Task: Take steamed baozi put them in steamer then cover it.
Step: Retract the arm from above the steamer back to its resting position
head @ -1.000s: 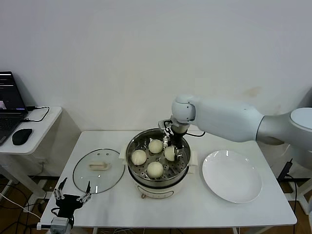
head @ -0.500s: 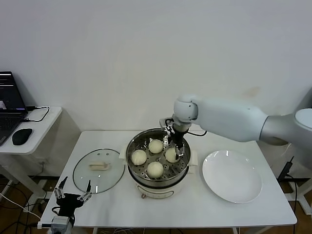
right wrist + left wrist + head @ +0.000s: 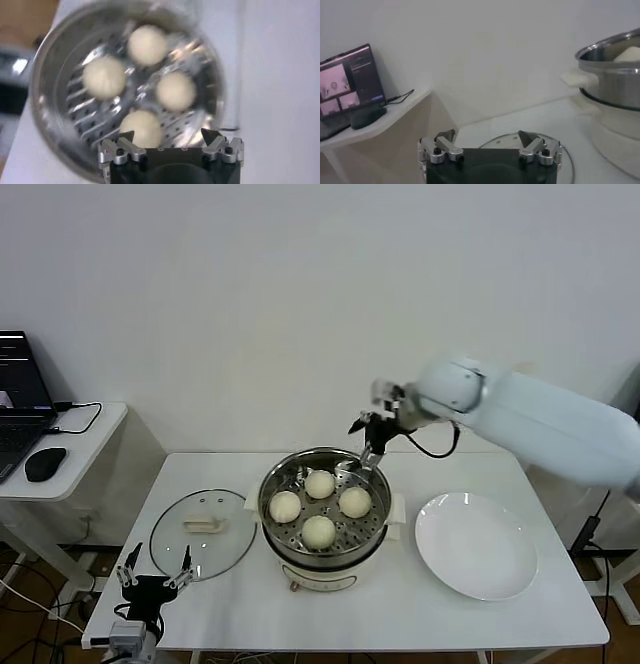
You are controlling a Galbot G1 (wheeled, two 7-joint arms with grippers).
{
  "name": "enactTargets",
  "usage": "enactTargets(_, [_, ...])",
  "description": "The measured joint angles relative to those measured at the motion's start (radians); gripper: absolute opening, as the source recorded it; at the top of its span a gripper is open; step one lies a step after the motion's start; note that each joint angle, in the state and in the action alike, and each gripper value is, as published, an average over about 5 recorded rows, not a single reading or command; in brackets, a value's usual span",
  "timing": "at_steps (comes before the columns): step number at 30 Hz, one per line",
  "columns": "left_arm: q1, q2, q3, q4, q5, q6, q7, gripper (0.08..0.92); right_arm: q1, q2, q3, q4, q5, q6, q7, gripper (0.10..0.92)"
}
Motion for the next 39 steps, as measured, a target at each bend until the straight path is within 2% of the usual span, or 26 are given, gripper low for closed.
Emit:
enactTargets(6, [-0.014,-0.002,0.026,0.017,0.030,-0.009,-0.003,0.823,-0.332,-0.134,0.372,0.129,0.067,0.024,0.217,0.823])
enactTargets(11, [-0.027,0.002,0.038,0.035,0.057,-0.012,-0.001,0.823,-0.667,-0.153,0.707,0.195,0.062,0.092,0.330,0.823])
enactTargets(25, [-0.097,0.042,0.058,0.113,0.188,-0.046,0.009,0.823,-1.510,0.103,1.465,0.270,-0.033,0.382,0.430,0.823])
enactTargets(31, [-0.135,0.076,0.076,0.165,0.425,-0.094,-0.003,0.823,-1.734,0.198,1.614,0.295,-0.058,0.458,0.443,0.823])
enactTargets(39, [-0.203,0.142,0.114,0.272,0.799,-0.126,-0.061,0.823,-1.841,0.269,1.693,0.305,-0.079,0.507,0.454,0.823])
